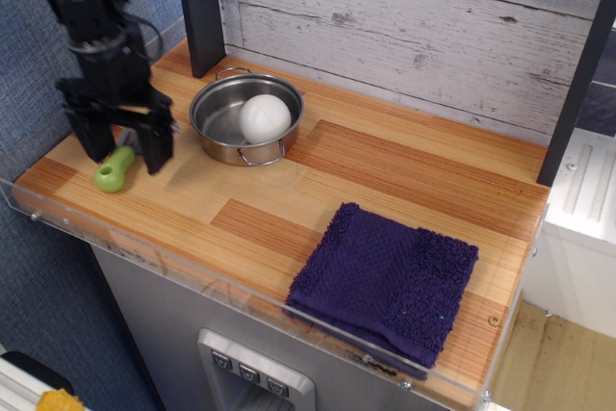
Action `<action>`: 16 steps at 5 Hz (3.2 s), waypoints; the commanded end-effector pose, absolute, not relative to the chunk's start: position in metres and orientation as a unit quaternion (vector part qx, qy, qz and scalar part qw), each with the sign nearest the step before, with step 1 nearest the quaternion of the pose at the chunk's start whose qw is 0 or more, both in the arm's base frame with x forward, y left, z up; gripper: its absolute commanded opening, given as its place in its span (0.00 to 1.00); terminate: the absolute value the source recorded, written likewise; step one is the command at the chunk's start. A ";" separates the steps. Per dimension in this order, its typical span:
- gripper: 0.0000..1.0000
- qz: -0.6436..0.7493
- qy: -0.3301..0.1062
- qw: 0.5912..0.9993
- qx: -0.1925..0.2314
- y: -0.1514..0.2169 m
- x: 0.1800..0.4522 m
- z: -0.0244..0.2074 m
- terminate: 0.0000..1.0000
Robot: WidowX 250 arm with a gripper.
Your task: Put the spatula above the purple towel.
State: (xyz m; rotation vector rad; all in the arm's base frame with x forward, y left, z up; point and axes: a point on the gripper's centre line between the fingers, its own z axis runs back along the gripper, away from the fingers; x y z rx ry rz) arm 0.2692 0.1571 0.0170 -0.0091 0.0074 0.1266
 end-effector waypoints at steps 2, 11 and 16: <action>0.00 0.062 0.014 0.998 0.006 0.140 0.257 -0.001 0.00; 0.00 0.000 -0.022 1.000 -0.008 -0.098 0.342 0.043 0.00; 1.00 0.056 -0.061 0.997 -0.002 -0.085 0.324 0.072 0.00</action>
